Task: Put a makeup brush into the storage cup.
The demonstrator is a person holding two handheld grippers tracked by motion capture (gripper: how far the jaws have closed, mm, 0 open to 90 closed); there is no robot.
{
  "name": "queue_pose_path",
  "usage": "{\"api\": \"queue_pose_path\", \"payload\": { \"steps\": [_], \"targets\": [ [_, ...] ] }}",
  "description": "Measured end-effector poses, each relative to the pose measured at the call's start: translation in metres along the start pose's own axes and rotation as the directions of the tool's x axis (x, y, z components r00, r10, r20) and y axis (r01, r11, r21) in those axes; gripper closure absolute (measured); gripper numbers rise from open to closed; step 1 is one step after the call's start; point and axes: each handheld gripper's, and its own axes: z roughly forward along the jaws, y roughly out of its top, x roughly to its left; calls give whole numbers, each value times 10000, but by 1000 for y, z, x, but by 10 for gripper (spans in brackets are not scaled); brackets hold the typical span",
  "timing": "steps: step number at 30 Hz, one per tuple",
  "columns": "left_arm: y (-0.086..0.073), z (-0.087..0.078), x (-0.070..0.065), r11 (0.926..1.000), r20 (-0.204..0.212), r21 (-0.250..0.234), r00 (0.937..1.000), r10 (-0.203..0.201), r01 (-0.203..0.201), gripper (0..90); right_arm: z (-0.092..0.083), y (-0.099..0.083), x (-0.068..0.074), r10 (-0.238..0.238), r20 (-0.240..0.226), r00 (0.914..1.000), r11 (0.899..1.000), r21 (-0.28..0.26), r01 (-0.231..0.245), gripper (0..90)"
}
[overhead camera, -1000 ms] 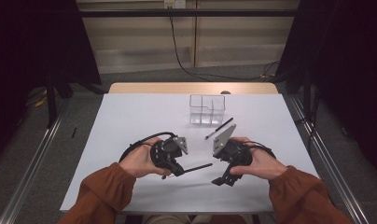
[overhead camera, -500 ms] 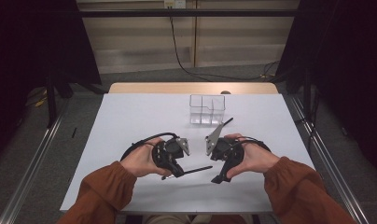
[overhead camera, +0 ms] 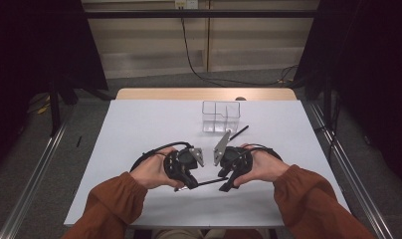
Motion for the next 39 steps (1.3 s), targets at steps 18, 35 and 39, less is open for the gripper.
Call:
{"api": "queue_pose_path", "payload": {
  "steps": [18, 35, 39],
  "targets": [
    [0, 2, 0, 9999, -41, -133, 10000, -61, 60, 840, 4, 5, -4, -206, -222, 9995, 9997, -109, 204, 776],
    [0, 3, 0, 9997, 32, -112, 9998, 206, -206, 839, 10, 2, -6, -302, -562, 9980, 9995, -103, 297, 831],
    [-1, 3, 1, 9994, 78, -315, 9999, 107, -105, 836, 9, 1, -5, -372, -501, 9980, 9992, -153, 365, 835]
  ]
}}
